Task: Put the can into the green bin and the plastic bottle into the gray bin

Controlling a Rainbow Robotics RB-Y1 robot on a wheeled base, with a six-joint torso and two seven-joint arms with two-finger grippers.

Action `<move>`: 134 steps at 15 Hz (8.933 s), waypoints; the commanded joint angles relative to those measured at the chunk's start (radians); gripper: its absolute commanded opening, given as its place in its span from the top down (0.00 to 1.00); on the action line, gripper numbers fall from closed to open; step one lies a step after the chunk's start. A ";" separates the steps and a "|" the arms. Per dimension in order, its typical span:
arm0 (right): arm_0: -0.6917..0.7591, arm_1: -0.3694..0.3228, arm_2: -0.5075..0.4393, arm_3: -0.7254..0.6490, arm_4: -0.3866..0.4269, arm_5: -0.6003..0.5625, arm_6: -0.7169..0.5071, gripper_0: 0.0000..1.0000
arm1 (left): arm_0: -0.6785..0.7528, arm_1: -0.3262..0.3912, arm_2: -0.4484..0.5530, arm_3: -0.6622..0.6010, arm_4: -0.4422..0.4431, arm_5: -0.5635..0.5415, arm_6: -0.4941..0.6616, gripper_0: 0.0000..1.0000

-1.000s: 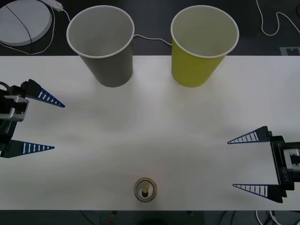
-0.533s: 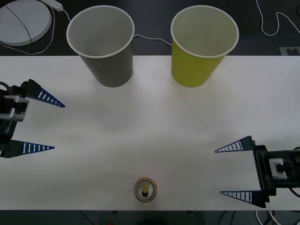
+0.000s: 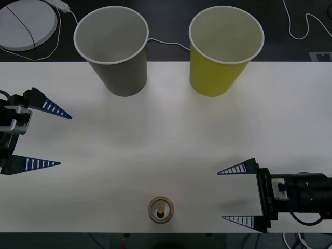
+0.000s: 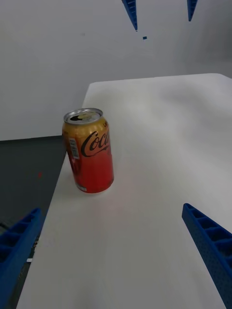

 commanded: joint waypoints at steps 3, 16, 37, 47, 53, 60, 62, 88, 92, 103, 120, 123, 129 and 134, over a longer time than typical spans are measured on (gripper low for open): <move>-0.086 0.073 0.103 0.138 -0.015 0.023 0.033 0.00 | 0.000 0.000 0.000 0.000 0.000 0.000 0.000 0.00; -0.132 0.117 0.344 0.167 -0.134 0.206 0.146 0.00 | 0.000 0.000 0.000 0.000 0.000 0.000 0.000 0.00; -0.170 0.208 0.561 0.169 -0.229 0.446 0.226 0.00 | 0.000 0.000 0.000 0.000 0.000 0.000 0.000 0.00; -0.169 0.197 0.561 0.167 -0.229 0.450 0.223 1.00 | 0.000 0.000 0.000 0.000 0.000 0.000 0.000 0.00; -0.181 0.105 0.548 0.064 -0.216 0.433 0.100 1.00 | 0.000 0.000 0.000 0.000 0.000 0.000 0.000 0.00; -0.124 -0.050 0.406 -0.232 0.004 0.437 -0.293 1.00 | 0.000 0.000 0.000 0.000 0.000 0.000 0.000 0.00; -0.106 -0.084 0.354 -0.318 0.087 0.440 -0.446 1.00 | 0.000 0.000 0.000 0.000 0.000 0.000 0.000 0.00; -0.147 -0.481 -0.452 -0.798 0.508 0.055 -2.048 1.00 | 0.000 0.000 0.000 0.000 0.000 0.000 0.000 0.00; -0.463 -0.502 -0.288 -0.615 0.537 -0.029 -2.046 1.00 | 0.000 0.000 0.000 0.000 0.000 0.000 0.000 0.00; -1.140 -0.360 0.245 -0.127 0.637 -0.028 -1.977 1.00 | 0.000 0.000 0.000 0.000 0.000 0.000 0.000 0.00; -1.332 -0.174 0.380 0.146 0.812 0.069 -1.793 0.00 | 0.000 0.000 0.000 0.000 0.000 0.000 0.000 0.00; -1.332 -0.196 0.380 0.144 0.775 0.068 -1.764 0.00 | 0.000 0.000 0.000 0.000 0.000 0.000 0.000 0.00; -1.266 -0.320 0.304 0.063 0.591 0.012 -1.718 0.00 | 0.000 0.000 0.000 0.000 0.000 0.000 0.000 0.00; -0.953 -0.410 0.039 -0.281 0.559 0.012 -1.686 0.00 | 0.000 0.000 0.000 0.000 0.000 0.000 0.000 0.00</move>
